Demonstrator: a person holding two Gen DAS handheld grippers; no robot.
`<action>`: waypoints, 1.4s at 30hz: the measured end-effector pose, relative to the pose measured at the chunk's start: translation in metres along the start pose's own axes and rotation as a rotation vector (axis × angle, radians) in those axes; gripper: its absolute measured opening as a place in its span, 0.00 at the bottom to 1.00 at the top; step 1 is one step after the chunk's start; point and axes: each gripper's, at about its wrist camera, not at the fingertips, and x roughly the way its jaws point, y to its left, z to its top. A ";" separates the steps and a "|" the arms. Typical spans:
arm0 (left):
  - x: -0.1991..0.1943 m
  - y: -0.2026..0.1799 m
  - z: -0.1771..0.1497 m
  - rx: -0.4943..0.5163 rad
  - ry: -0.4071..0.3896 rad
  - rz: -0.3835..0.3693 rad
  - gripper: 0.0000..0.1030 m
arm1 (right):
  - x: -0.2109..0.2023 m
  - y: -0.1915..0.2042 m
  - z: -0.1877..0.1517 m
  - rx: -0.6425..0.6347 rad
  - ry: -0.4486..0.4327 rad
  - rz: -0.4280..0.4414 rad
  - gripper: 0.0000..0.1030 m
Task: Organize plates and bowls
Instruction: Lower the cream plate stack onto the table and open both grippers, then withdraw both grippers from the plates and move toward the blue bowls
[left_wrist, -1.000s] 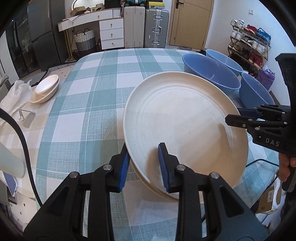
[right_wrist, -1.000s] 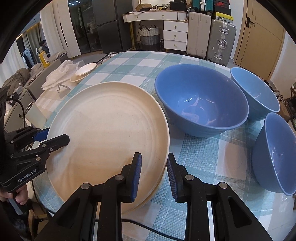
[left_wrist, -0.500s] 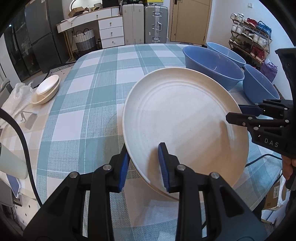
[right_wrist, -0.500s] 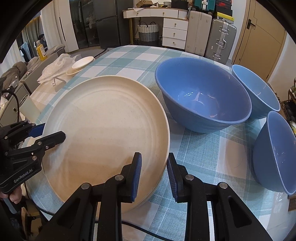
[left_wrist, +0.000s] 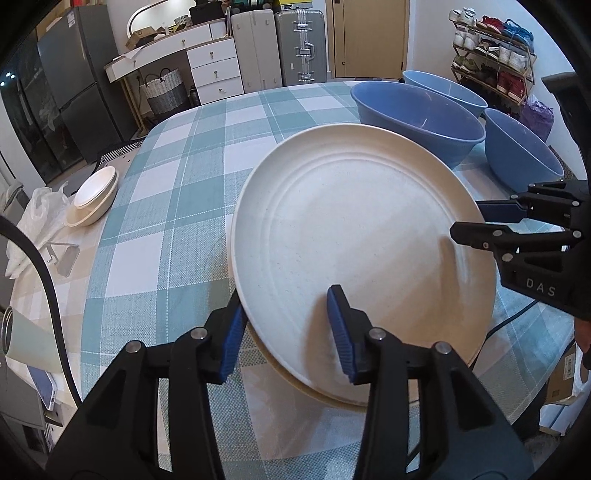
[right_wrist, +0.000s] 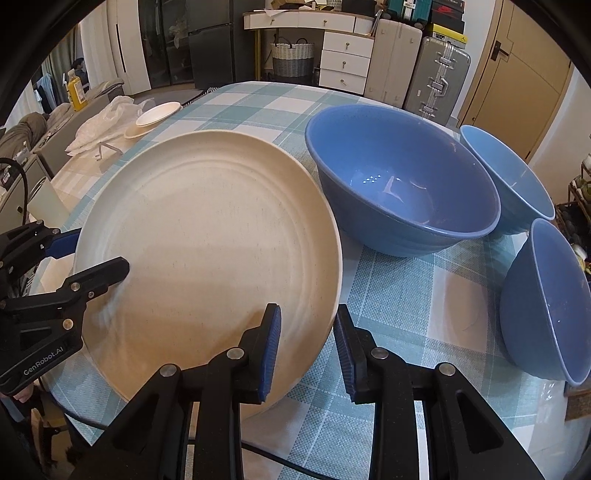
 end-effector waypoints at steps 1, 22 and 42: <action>0.000 -0.001 0.000 0.002 0.000 0.003 0.40 | 0.001 0.001 -0.001 -0.004 0.003 -0.006 0.29; 0.015 0.017 -0.006 -0.052 0.051 -0.017 0.52 | 0.003 0.005 -0.006 0.002 0.017 0.014 0.29; 0.012 0.017 0.003 -0.075 0.017 -0.102 0.72 | -0.013 -0.004 -0.005 0.025 -0.017 0.035 0.62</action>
